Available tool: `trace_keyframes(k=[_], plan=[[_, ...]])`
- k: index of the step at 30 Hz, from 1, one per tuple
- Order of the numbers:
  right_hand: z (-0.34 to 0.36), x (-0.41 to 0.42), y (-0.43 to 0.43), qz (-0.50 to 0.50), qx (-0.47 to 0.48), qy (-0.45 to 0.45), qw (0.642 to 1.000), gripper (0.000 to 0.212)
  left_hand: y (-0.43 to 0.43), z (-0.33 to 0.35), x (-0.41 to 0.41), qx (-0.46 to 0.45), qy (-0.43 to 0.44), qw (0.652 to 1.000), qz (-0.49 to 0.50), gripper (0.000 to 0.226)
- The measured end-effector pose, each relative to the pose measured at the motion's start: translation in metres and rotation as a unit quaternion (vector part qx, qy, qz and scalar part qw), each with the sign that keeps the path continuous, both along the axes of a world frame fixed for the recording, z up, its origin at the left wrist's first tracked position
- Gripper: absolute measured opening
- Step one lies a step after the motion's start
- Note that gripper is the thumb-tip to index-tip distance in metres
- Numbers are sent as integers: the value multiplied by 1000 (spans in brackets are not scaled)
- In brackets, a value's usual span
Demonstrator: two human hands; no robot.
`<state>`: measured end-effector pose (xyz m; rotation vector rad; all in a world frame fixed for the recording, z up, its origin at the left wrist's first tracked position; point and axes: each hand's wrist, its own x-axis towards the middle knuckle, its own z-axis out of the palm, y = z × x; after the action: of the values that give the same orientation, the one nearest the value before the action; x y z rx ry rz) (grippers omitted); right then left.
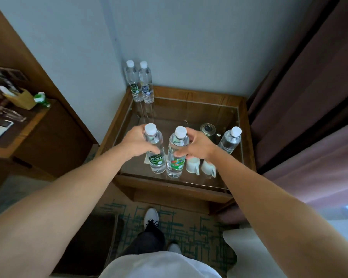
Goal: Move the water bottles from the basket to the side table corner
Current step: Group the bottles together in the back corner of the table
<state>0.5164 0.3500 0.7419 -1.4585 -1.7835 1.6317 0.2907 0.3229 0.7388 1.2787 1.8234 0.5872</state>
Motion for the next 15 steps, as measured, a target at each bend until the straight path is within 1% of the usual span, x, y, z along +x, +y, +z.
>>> trace_keyframes(k=[4, 8, 13, 15], plan=[[12, -13, 1, 27, 28, 7, 999, 64, -3, 22, -5, 40, 16, 999, -19, 61], [20, -20, 10, 17, 62, 5, 998, 66, 2, 37, -14, 61, 24, 997, -35, 65], [28, -36, 31, 34, 89, -37, 995, 60, 18, 42, -25, 67, 35, 995, -58, 64], [27, -44, 43, 36, 102, -46, 993, 61, 31, 40, -36, 69, 35, 995, -70, 67]])
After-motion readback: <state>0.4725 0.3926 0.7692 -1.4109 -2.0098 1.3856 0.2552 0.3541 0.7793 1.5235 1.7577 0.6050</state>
